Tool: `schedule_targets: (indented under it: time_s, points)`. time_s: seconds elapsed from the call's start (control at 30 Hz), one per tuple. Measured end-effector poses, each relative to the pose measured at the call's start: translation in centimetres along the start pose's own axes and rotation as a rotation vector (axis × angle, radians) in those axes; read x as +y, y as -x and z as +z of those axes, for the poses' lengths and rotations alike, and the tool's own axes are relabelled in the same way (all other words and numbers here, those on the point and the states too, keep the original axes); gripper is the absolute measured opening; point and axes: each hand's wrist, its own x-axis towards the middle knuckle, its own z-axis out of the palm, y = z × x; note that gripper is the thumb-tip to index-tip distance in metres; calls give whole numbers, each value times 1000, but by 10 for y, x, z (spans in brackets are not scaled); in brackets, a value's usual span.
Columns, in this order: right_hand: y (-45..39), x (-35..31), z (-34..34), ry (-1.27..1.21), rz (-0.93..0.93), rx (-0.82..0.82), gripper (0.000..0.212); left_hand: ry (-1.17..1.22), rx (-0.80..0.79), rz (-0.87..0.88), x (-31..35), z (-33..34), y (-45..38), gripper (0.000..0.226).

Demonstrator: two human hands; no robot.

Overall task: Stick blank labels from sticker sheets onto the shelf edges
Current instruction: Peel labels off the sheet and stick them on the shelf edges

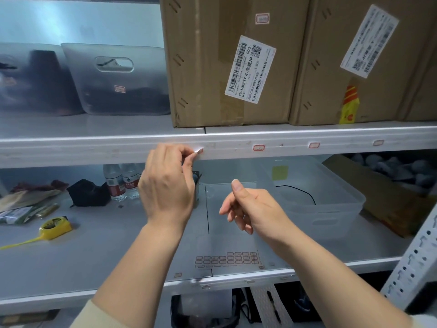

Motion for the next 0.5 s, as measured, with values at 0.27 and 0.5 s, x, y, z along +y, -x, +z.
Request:
schedule_targets:
  time_s: [0.27,0.5]
  points:
    - [-2,2,-1,8,-8,-4,53,31,12,91,2,2,5,7]
    - [-1,2,-5,11,-4,-10,54,174,58,66,2,7,6,3]
